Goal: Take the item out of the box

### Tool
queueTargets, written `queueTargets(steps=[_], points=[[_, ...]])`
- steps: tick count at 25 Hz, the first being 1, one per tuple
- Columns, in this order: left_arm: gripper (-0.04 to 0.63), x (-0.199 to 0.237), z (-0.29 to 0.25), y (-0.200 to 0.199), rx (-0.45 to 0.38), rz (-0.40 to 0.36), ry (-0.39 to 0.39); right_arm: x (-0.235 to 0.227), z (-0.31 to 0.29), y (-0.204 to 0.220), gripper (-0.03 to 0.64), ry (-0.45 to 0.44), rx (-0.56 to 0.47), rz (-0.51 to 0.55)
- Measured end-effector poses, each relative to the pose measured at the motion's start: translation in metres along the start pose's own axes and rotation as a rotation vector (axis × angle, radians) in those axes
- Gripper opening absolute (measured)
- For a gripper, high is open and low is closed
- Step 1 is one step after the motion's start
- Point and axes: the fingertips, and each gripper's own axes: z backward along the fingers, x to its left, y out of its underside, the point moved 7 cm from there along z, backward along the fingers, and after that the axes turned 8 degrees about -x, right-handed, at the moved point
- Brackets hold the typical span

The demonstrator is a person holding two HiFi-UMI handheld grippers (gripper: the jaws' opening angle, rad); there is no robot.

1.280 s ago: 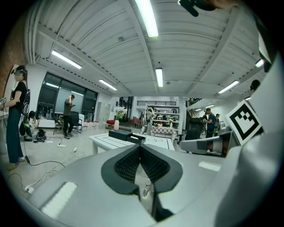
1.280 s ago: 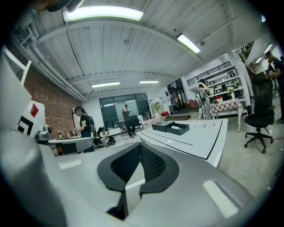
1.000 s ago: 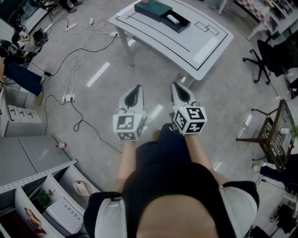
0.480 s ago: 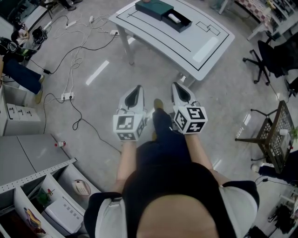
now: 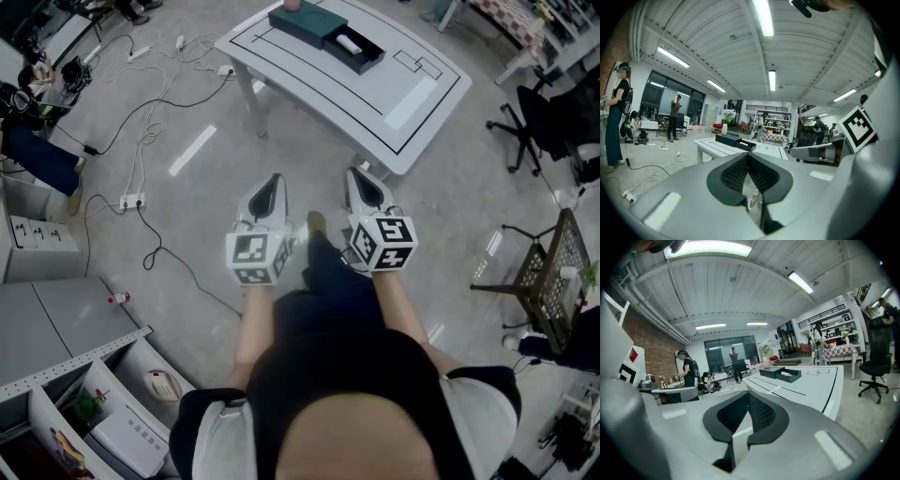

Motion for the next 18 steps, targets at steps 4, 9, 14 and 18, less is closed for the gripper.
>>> queueTargets(steps=[4, 9, 14, 18], points=[[0.011, 0.006, -0.017, -0.001, 0.002, -0.004, -0.004, -0.009, -0.015, -0.003, 0.002, 0.002, 0.002, -0.005], [0.011, 0.014, -0.04, -0.002, 0.014, -0.006, 0.001, -0.018, -0.039, -0.008, 0.002, 0.001, 0.011, -0.008], [0.011, 0.025, -0.063, -0.004, 0.021, -0.013, 0.0, -0.028, -0.062, -0.015, 0.002, 0.003, 0.015, -0.008], [0.011, 0.034, -0.081, -0.003, 0.025, -0.009, -0.011, -0.036, -0.081, -0.016, 0.002, 0.013, 0.029, -0.011]])
